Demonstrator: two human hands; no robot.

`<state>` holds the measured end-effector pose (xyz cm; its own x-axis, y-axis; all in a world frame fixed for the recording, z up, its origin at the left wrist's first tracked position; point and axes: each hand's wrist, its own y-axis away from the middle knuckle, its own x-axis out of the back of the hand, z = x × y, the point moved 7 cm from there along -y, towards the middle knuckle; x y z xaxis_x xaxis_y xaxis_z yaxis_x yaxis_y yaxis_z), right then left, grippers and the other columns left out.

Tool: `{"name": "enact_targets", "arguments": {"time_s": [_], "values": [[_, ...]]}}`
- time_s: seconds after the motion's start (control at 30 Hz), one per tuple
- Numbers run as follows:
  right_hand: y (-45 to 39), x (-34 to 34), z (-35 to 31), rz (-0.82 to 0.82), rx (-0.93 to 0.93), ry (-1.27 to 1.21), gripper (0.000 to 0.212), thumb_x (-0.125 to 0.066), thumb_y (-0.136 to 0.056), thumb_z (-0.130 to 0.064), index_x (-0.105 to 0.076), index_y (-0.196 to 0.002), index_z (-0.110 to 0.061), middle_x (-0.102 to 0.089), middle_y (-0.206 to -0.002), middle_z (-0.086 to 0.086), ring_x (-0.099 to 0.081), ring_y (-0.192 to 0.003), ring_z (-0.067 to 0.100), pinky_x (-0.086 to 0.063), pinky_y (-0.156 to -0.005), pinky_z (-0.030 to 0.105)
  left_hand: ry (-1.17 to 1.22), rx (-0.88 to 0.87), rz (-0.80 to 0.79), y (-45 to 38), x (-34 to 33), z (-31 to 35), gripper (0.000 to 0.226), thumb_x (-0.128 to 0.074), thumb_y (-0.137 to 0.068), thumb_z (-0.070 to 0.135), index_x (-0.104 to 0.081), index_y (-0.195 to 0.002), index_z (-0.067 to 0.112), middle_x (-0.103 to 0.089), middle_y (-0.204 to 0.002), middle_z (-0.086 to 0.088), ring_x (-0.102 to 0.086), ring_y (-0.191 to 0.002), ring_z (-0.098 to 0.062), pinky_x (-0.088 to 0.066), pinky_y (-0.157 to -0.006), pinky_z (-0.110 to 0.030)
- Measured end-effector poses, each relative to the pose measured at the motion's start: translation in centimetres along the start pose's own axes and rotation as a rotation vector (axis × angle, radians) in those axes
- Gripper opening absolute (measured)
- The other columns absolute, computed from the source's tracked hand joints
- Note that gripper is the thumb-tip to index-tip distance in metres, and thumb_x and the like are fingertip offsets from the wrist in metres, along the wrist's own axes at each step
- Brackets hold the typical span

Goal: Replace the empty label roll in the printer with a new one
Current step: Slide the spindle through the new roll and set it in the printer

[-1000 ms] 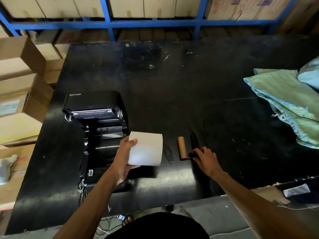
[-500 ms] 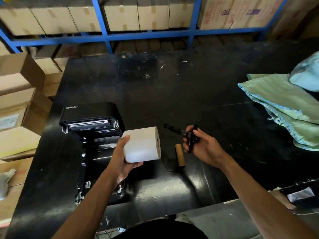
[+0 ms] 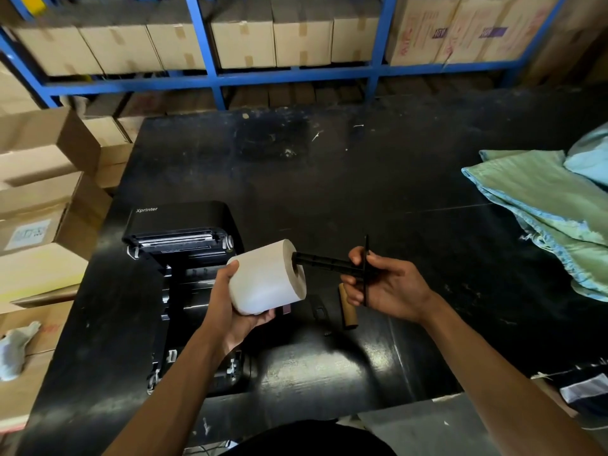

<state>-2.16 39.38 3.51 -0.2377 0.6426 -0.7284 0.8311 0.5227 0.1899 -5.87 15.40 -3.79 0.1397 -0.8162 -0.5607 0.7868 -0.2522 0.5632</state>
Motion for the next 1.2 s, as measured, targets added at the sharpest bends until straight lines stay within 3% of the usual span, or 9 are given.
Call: {"name": "enact_targets", "arguments": {"time_s": [0.27, 0.47, 0.57, 0.7, 0.83, 0.93, 1.07, 1.2], "values": [[-0.1, 0.1, 1.0, -0.037, -0.083, 0.023, 0.016, -0.041, -0.095, -0.024, -0.050, -0.099, -0.012, -0.045, -0.086, 0.014, -0.048, -0.069, 0.027, -0.039, -0.069, 0.040, 0.060, 0.059, -0.001, 0.6, -0.1, -0.7, 0.046, -0.067, -0.074, 0.047, -0.063, -0.111, 0.020, -0.077, -0.091, -0.016, -0.072, -0.079, -0.042, -0.054, -0.069, -0.048], [-0.4, -0.2, 0.5, 0.008, -0.153, 0.164, 0.021, -0.044, -0.094, -0.029, -0.055, -0.101, -0.013, -0.051, -0.082, 0.010, -0.051, -0.067, 0.023, -0.041, -0.067, 0.036, -0.040, 0.047, -0.022, 0.9, -0.7, -0.7, 0.042, -0.066, -0.078, 0.047, -0.063, -0.112, 0.025, -0.068, -0.110, -0.014, -0.065, -0.096, -0.038, -0.054, -0.071, -0.047], [-0.5, -0.2, 0.2, 0.065, -0.112, 0.201, 0.027, -0.041, -0.096, -0.028, -0.057, -0.112, -0.012, -0.061, -0.089, 0.004, -0.054, -0.074, 0.016, -0.044, -0.068, 0.031, -0.039, 0.046, -0.020, 1.0, -1.3, -0.8, 0.048, -0.067, -0.076, 0.048, -0.061, -0.117, 0.024, -0.067, -0.113, -0.015, -0.063, -0.101, -0.038, -0.054, -0.070, -0.048], [-1.2, -0.5, 0.8, 0.106, -0.112, 0.364, 0.022, -0.039, -0.100, -0.023, -0.054, -0.113, -0.012, -0.059, -0.100, 0.005, -0.053, -0.081, 0.016, -0.039, -0.076, 0.033, -0.097, 0.047, -0.031, 0.9, -2.2, -1.2, 0.064, -0.073, -0.066, 0.050, -0.059, -0.123, 0.023, -0.069, -0.110, -0.014, -0.064, -0.099, -0.037, -0.053, -0.071, -0.047], [-2.3, 0.1, 1.3, 0.262, -0.008, 0.482, 0.017, -0.036, -0.106, -0.020, -0.050, -0.115, -0.016, -0.057, -0.104, 0.004, -0.055, -0.090, 0.013, -0.043, -0.078, 0.030, -0.147, 0.024, -0.046, 0.7, -3.6, -1.8, 0.062, -0.074, -0.064, 0.052, -0.063, -0.117, 0.023, -0.074, -0.105, -0.012, -0.064, -0.099, -0.036, -0.050, -0.082, -0.052], [-2.1, 1.2, 0.7, 0.434, 0.102, 0.743, 0.020, -0.047, -0.103, -0.027, -0.056, -0.120, -0.023, -0.062, -0.102, -0.003, -0.061, -0.083, 0.003, -0.051, -0.067, 0.025, -0.158, -0.006, -0.036, 0.5, -4.0, -1.8, 0.056, -0.071, -0.068, 0.052, -0.063, -0.115, 0.023, -0.075, -0.103, -0.011, -0.065, -0.101, -0.035, -0.046, -0.092, -0.057], [-1.5, 1.9, 0.6, 0.576, 0.311, 0.806, 0.019, -0.058, -0.098, -0.026, -0.061, -0.116, -0.028, -0.064, -0.099, 0.002, -0.062, -0.089, 0.013, -0.053, -0.078, 0.036, -0.169, -0.014, -0.025, 0.4, -4.5, -2.2, 0.047, -0.068, -0.073, 0.052, -0.065, -0.111, 0.025, -0.077, -0.100, -0.008, -0.066, -0.098, -0.032, -0.051, -0.081, -0.048], [-1.2, 2.2, 1.5, 0.716, 0.430, 0.843, 0.027, -0.056, -0.099, -0.023, -0.063, -0.125, -0.020, -0.066, -0.119, 0.001, -0.063, -0.111, 0.012, -0.052, -0.098, 0.041, -0.184, -0.018, -0.007, 0.3, -5.6, -2.7, 0.046, -0.068, -0.073, 0.052, -0.066, -0.110, 0.024, -0.076, -0.101, -0.008, -0.067, -0.095, -0.030, -0.053, -0.071, -0.042]]}}
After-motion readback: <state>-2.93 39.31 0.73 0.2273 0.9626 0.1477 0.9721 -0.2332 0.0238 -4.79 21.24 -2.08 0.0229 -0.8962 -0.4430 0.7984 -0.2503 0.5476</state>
